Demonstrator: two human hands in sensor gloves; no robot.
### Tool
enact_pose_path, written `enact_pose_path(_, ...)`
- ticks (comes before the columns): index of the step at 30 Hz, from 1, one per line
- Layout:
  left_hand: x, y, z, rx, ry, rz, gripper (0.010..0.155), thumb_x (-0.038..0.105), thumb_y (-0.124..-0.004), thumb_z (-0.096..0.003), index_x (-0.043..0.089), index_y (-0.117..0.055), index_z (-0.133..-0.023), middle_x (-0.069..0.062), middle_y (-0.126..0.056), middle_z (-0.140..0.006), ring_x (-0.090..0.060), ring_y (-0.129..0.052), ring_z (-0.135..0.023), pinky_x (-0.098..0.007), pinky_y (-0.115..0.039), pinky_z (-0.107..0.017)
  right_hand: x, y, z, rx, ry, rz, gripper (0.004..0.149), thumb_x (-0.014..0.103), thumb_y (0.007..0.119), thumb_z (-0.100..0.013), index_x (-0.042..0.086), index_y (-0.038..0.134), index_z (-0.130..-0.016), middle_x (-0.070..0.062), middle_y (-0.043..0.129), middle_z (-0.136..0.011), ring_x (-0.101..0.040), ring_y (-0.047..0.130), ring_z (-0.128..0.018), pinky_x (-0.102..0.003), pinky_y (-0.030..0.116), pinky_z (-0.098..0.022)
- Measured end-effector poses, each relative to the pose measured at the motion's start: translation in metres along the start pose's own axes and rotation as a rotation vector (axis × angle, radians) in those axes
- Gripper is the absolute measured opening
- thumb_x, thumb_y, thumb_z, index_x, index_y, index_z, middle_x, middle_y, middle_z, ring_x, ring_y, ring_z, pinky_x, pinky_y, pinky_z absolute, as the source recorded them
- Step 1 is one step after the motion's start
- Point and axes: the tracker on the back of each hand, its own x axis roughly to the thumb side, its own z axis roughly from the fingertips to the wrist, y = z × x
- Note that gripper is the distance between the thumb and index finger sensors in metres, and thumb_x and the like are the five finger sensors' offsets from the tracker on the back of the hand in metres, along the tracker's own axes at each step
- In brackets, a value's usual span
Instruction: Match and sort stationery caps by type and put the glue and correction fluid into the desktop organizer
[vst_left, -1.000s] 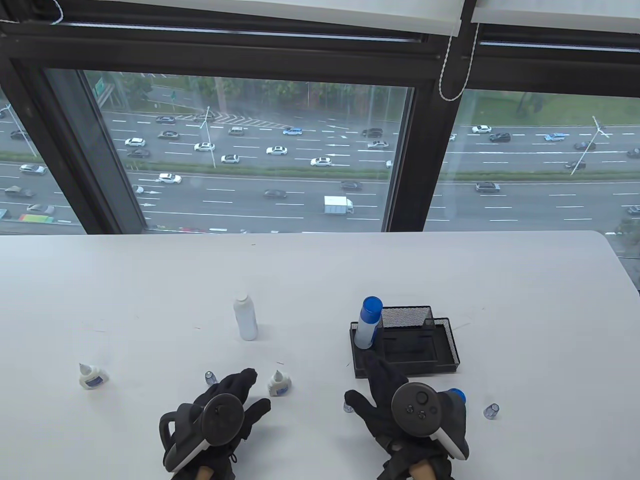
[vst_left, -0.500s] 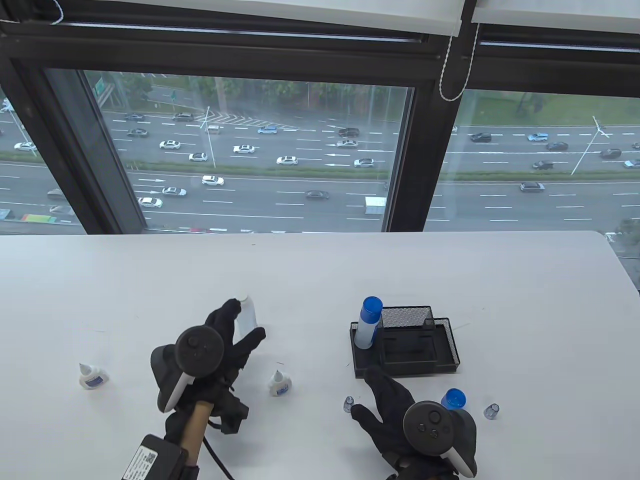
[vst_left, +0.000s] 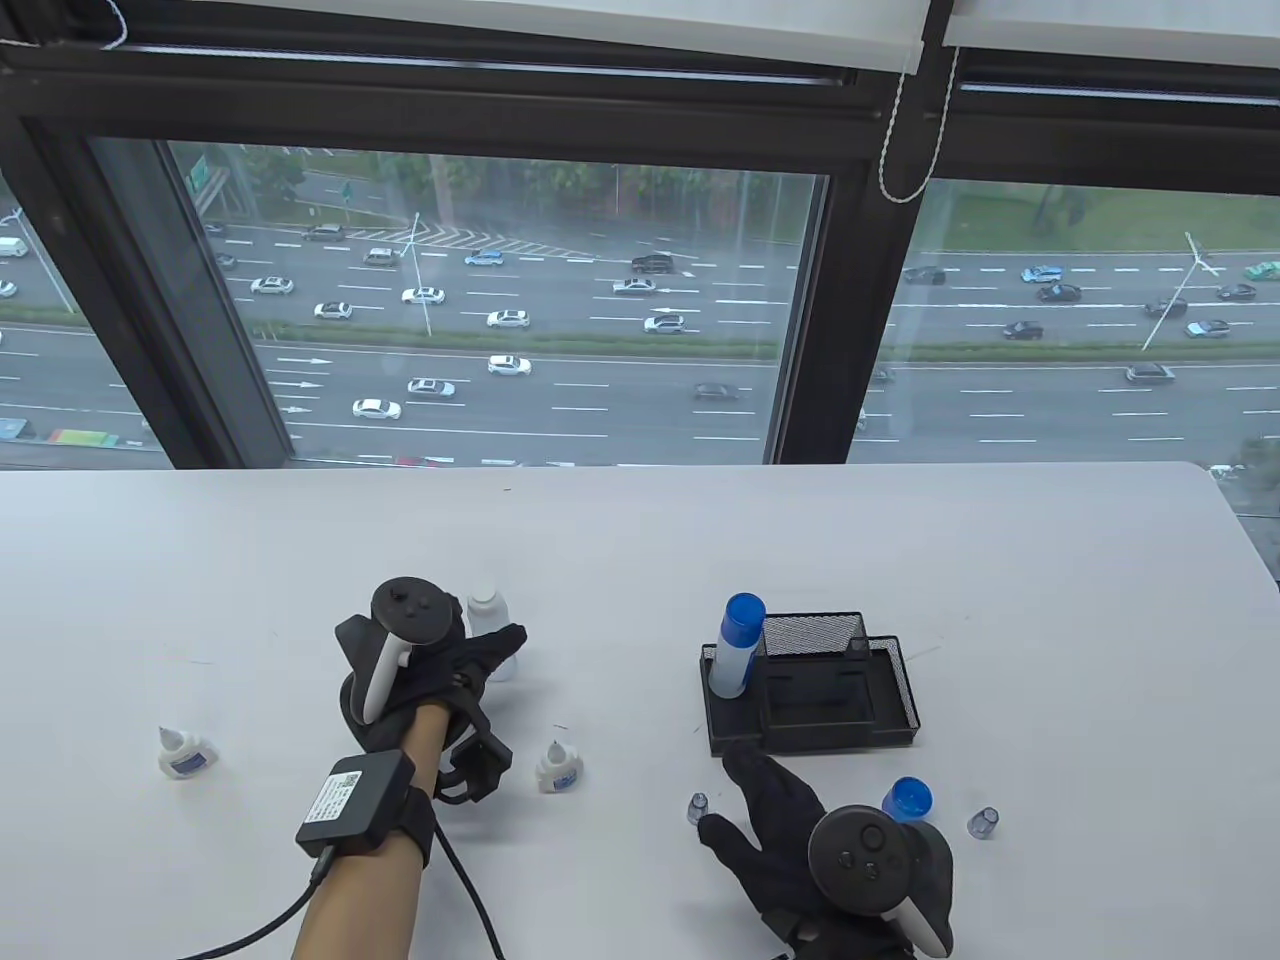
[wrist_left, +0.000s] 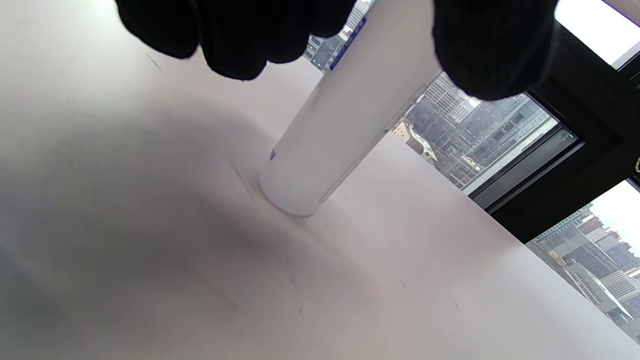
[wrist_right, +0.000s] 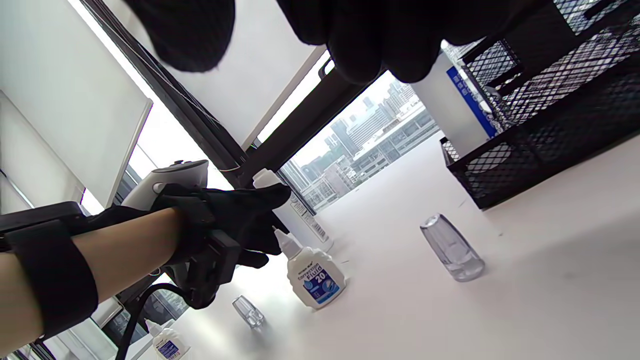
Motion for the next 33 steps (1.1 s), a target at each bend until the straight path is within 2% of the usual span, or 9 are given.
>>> enact_pose_path(4,0.002,-0.007,-0.006,0.000,0.013,-0.012,0.095,0.065,-0.077,-0.0493,0.012,-0.039,-0.119,-0.022,-0.049,-0.123,-0.045,-0.068,-0.108,-0.062,-0.063,-0.073,-0.001,-0.003,0.001,-0.019,0.005,-0.001,0.072,0.047,0.073,-0.052,0.013,0.048,-0.111,-0.018,0.061,-0.109,-0.044,0.065,-0.099,-0.060,0.052,-0.073)
enact_pose_path(9,-0.001,-0.012,-0.014,0.006,0.011,0.075,0.084,0.060,-0.079,-0.0504,0.018,-0.047,-0.116,-0.017,-0.055,-0.121,-0.043,-0.072,-0.107,-0.062,-0.064,-0.072,-0.006,-0.007,0.001,-0.038,0.019,-0.031,0.072,0.047,0.073,-0.052,0.013,0.048,-0.111,-0.018,0.061,-0.109,-0.044,0.065,-0.098,-0.060,0.052,-0.073)
enact_pose_path(11,-0.003,-0.014,-0.016,-0.001,-0.031,0.113,0.075,0.057,-0.080,-0.0511,0.025,-0.053,-0.113,-0.012,-0.060,-0.120,-0.040,-0.076,-0.105,-0.060,-0.064,-0.073,-0.007,-0.007,0.000,-0.035,0.021,-0.034,0.072,0.047,0.073,-0.052,0.013,0.048,-0.111,-0.018,0.062,-0.109,-0.044,0.065,-0.098,-0.060,0.052,-0.073)
enact_pose_path(17,0.004,-0.006,-0.009,0.060,-0.092,0.061,0.071,0.055,-0.082,-0.0493,0.025,-0.060,-0.110,-0.008,-0.072,-0.114,-0.035,-0.083,-0.101,-0.058,-0.067,-0.072,-0.008,-0.008,0.000,-0.039,0.027,-0.037,0.072,0.046,0.073,-0.052,0.013,0.049,-0.111,-0.018,0.062,-0.109,-0.044,0.066,-0.098,-0.060,0.053,-0.072)
enact_pose_path(20,0.019,0.008,0.007,0.075,-0.184,0.061,0.072,0.055,-0.081,-0.0506,0.021,-0.060,-0.110,-0.010,-0.073,-0.112,-0.036,-0.084,-0.100,-0.057,-0.067,-0.071,-0.009,-0.008,0.000,-0.038,0.034,-0.031,0.072,0.046,0.073,-0.052,0.012,0.049,-0.111,-0.019,0.063,-0.108,-0.044,0.066,-0.098,-0.060,0.053,-0.072)
enact_pose_path(23,0.036,0.025,0.032,0.121,-0.294,0.042,0.072,0.056,-0.080,-0.0516,0.018,-0.061,-0.110,-0.011,-0.075,-0.110,-0.037,-0.085,-0.097,-0.056,-0.069,-0.070,-0.010,-0.008,0.000,-0.034,0.043,-0.033,0.072,0.047,0.073,-0.052,0.013,0.049,-0.111,-0.018,0.063,-0.108,-0.044,0.066,-0.098,-0.060,0.053,-0.072)
enact_pose_path(28,0.066,0.050,0.093,0.183,-0.506,-0.018,0.072,0.055,-0.081,-0.0517,0.018,-0.061,-0.110,-0.011,-0.076,-0.109,-0.035,-0.087,-0.096,-0.055,-0.071,-0.069,-0.014,-0.012,0.000,-0.047,0.057,-0.037,0.072,0.047,0.073,-0.052,0.012,0.049,-0.111,-0.019,0.063,-0.108,-0.044,0.066,-0.098,-0.060,0.053,-0.072)
enact_pose_path(33,0.073,0.047,0.144,0.159,-0.634,0.036,0.071,0.055,-0.084,-0.0504,0.019,-0.063,-0.109,-0.010,-0.078,-0.108,-0.034,-0.089,-0.095,-0.055,-0.072,-0.069,-0.019,-0.014,0.000,-0.051,0.077,-0.038,0.071,0.047,0.073,-0.052,0.013,0.050,-0.111,-0.018,0.063,-0.108,-0.044,0.067,-0.098,-0.060,0.053,-0.072)
